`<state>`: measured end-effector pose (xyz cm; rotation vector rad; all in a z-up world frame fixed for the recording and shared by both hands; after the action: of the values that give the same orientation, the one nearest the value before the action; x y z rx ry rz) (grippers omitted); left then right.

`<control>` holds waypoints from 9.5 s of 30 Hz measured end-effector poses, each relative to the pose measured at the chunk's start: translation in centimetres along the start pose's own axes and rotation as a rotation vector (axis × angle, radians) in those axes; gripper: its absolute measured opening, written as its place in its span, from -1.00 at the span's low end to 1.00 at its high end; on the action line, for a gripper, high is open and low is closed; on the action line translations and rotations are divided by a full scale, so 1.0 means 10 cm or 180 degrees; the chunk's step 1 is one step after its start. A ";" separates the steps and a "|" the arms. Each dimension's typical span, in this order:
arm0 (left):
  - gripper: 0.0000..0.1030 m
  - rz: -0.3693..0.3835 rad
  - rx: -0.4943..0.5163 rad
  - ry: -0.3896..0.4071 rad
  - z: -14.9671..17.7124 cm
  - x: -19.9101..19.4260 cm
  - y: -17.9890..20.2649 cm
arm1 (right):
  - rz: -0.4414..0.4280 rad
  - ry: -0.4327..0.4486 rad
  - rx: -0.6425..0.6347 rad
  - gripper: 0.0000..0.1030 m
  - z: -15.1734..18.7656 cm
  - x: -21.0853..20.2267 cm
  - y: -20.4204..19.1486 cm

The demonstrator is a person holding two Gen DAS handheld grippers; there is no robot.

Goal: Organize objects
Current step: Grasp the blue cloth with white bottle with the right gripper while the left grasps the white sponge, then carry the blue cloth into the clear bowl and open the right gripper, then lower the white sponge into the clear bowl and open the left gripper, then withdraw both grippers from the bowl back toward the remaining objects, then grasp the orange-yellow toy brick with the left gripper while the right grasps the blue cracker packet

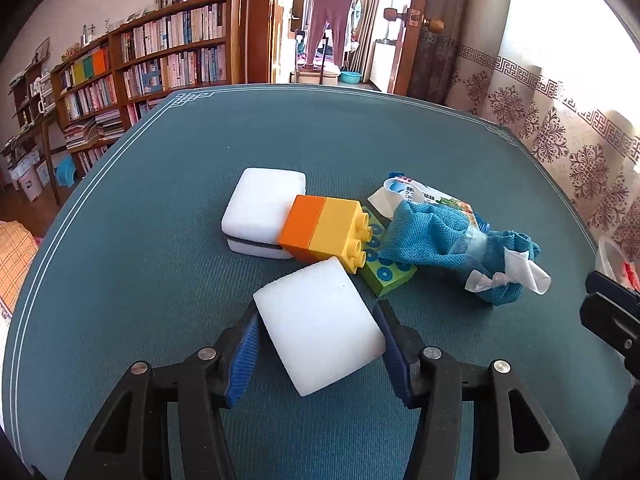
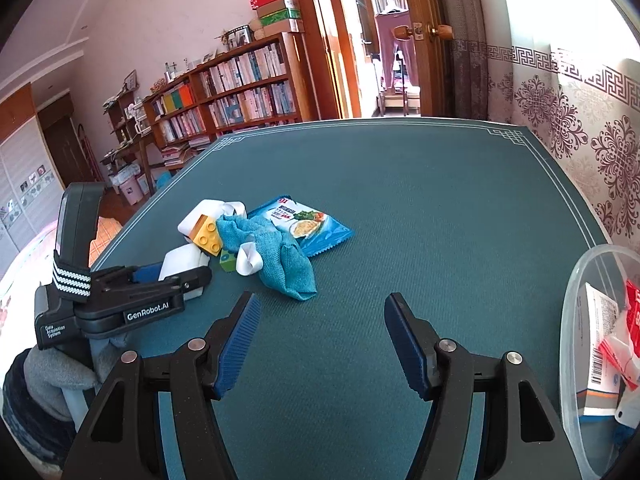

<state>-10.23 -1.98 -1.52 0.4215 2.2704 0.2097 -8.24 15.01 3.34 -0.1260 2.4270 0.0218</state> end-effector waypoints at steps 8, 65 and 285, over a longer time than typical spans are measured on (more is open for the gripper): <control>0.12 0.0107 0.0035 0.0101 0.04 -0.16 -0.05 | -0.0267 -0.0019 -0.0020 0.29 -0.22 0.23 -0.25; 0.12 0.0307 0.0163 0.0006 0.22 -0.16 0.25 | -0.0052 0.0016 0.0394 -0.24 0.16 -0.30 0.32; 0.35 0.0015 -0.0401 0.0042 -0.23 0.22 -0.10 | 0.0163 -0.0158 0.0018 0.08 0.36 -0.05 0.25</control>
<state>-13.53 -2.11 -1.75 0.3604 2.2546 0.3570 -5.75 17.73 0.89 -0.0598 2.3800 0.0408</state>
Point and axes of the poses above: each gripper's, at about its wrist camera, not at the fingertips, and x roughly the way its jaws point, y to its right, z to its underside, the point moved 5 cm from there along x, roughly the way its jaws point, and after that the axes turned 15 degrees about z, right-handed, at the moved point
